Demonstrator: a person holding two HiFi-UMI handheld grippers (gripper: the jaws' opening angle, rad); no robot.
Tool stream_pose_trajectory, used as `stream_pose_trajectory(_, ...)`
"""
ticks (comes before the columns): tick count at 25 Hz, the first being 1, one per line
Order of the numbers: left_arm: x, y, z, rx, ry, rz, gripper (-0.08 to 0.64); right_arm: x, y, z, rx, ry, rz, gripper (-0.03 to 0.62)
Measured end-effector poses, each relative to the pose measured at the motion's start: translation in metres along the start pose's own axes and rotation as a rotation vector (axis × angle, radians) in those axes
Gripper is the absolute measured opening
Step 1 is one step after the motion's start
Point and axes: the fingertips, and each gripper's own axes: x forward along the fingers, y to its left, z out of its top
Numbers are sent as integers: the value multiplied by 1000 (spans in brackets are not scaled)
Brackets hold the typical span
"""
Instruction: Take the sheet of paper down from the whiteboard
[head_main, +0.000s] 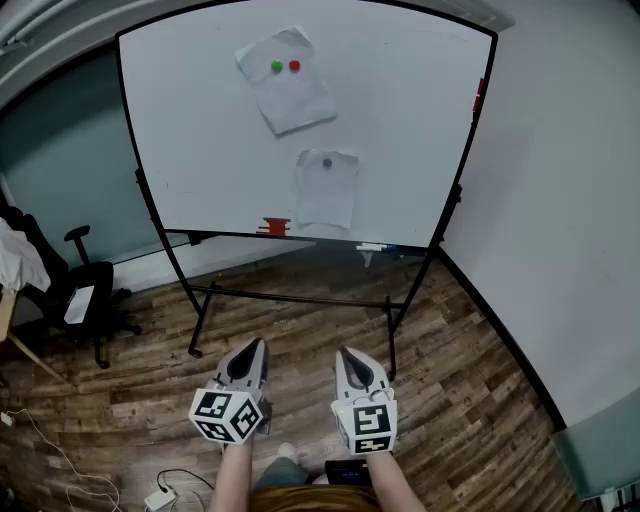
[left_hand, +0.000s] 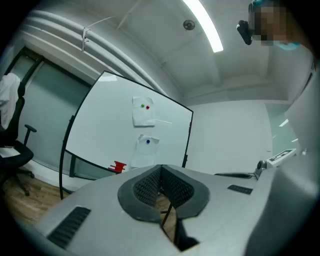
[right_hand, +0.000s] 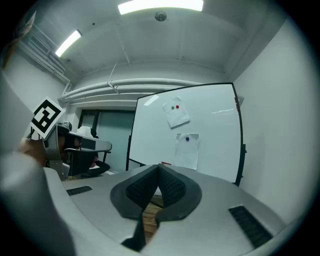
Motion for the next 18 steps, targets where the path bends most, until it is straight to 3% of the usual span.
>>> stream_pose_trajectory(7,-5,3,6,-3,-8,10,23,-7,5,3,36,-12,11,11)
stream_pose_trajectory(12,3,-1,11,-4,-19,8,40,-10,-10,11,29,-27,-40,14)
stream_pose_trajectory(15,9,-10,10,-7,-2,-32,125,-6,-14,5,46,-9,-34,73)
stream_pose_trajectory(18,17,-9,11,8,6,-29,152,5,-20,3,45,-6,-35,128)
